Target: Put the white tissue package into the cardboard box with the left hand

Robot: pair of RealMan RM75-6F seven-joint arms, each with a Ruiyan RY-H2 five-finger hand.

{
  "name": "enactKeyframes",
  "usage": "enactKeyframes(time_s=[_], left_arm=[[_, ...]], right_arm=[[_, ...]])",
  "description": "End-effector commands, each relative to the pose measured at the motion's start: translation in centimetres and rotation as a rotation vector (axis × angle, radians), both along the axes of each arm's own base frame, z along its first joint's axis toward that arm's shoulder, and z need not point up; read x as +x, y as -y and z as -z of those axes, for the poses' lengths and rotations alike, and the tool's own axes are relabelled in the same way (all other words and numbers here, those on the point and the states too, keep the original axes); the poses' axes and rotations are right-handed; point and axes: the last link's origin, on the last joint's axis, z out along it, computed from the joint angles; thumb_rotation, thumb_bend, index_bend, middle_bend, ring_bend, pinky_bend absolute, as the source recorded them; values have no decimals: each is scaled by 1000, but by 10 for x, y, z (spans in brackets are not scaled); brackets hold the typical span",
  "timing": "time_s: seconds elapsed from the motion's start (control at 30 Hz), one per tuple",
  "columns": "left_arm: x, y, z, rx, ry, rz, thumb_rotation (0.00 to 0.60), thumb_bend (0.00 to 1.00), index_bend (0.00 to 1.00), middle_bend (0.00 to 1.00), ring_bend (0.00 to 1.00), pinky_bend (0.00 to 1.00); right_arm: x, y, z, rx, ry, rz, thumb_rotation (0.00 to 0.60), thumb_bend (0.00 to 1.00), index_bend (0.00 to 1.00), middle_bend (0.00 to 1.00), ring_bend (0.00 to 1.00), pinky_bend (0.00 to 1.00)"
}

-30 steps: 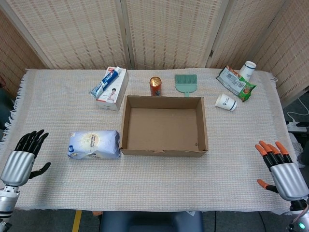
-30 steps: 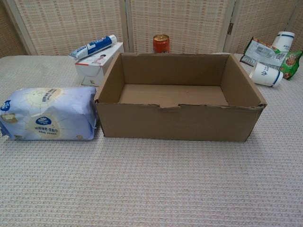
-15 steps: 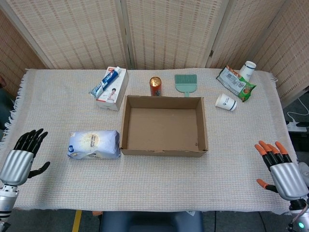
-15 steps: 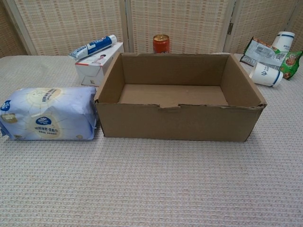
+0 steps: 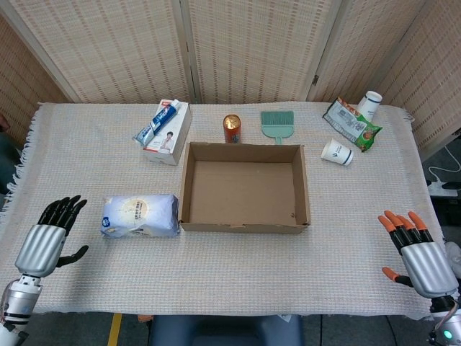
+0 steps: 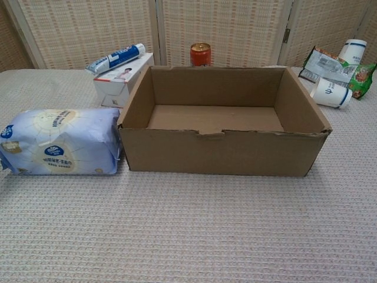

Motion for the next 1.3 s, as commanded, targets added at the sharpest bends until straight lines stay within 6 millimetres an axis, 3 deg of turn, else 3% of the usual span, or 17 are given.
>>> enactKeyframes(time_s=[0.03,0.27,0.53,0.9,1.3], left_arm=[[24,-5,6,-32,3,11,600,211,0,0,0,74],[55,-14,27,-88,-16,57,600,211,0,0,0,73],[74,-35,55,-127,-60,35,600,212,0,0,0,71],[78,-64,88,-177,-119,-66,600,211,0,0,0,67],[74,-87,103,-213,-162,-116,600,211,0,0,0,68]], right_arm=[[0,0,0,0,0,-1,600,0,57,30,0,0],[0,0,-2,-3,3,-1,600,0,57,30,0,0],[-1,2,-4,-11,5,4,600,0,57,30,0,0],[-2,3,-8,-24,8,8,600,0,57,30,0,0],[-3,5,-10,-35,7,13,600,0,58,30,0,0]])
